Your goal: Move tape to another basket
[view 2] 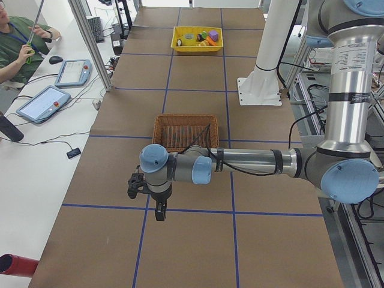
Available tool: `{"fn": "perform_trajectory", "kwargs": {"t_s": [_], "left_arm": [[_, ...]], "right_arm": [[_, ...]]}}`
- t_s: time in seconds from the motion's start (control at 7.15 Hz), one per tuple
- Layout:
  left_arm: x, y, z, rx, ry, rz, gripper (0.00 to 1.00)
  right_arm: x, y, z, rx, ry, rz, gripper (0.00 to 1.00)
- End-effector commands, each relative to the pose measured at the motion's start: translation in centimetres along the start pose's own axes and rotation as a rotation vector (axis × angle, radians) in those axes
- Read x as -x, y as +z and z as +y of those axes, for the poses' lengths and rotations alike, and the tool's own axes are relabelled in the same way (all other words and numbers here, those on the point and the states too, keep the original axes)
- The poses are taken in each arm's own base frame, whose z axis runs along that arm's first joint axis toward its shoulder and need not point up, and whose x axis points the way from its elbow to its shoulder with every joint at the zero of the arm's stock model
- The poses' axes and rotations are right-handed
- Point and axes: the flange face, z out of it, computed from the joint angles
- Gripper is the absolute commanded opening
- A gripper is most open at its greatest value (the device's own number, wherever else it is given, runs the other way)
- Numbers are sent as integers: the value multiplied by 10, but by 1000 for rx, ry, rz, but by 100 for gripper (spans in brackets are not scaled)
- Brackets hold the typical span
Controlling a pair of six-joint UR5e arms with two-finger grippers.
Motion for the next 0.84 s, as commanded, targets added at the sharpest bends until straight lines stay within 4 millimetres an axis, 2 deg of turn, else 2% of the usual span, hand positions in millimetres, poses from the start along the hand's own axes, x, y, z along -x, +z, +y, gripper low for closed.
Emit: {"fn": "perform_trajectory", "kwargs": {"t_s": [0.0,0.42,0.7], "left_arm": [[0,0,0,-2,1,0,98],[-1,-1,0,-2,4,1,98],[-1,-2,-2,-2,6,0,98]], "right_arm": [[-1,1,1,1,-2,1,100],[-2,2,2,4,1,1,100],[7,-8,-4,-17,-17,4,100]]}}
